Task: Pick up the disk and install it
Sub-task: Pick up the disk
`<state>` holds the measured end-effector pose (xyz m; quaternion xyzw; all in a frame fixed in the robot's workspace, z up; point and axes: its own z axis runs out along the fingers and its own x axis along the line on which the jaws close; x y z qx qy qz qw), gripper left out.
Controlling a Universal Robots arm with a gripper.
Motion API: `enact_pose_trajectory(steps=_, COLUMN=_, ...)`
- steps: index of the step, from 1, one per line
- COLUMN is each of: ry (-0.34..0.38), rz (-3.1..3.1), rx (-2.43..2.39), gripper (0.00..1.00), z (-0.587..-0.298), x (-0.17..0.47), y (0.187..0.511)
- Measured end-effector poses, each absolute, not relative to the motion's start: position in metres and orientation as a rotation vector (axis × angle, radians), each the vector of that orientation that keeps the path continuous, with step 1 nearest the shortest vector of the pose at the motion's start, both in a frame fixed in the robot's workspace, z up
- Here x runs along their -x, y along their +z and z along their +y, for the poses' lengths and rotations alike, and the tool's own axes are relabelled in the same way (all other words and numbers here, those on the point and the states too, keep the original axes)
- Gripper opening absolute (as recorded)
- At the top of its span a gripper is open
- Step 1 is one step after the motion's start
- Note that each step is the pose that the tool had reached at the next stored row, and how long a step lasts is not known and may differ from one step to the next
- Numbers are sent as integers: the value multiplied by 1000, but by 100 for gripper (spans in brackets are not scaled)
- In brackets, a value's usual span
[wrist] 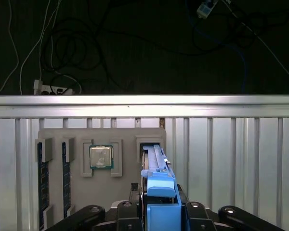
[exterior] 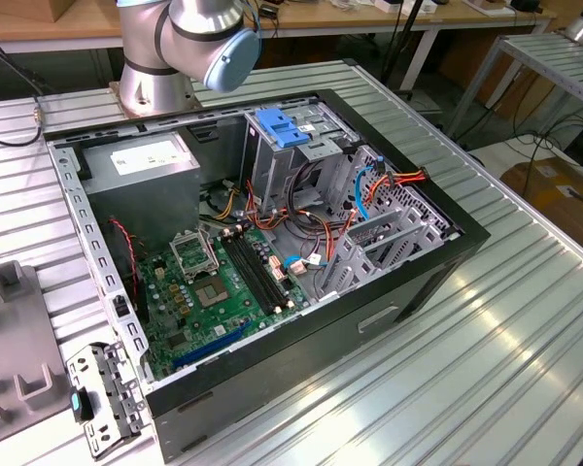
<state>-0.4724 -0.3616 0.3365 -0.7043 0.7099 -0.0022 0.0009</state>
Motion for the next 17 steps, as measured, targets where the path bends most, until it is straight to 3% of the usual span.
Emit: enact_pose_trajectory(steps=17, ry=-7, rz=2229, rx=2212, gripper=37, z=-362, x=472, y=349)
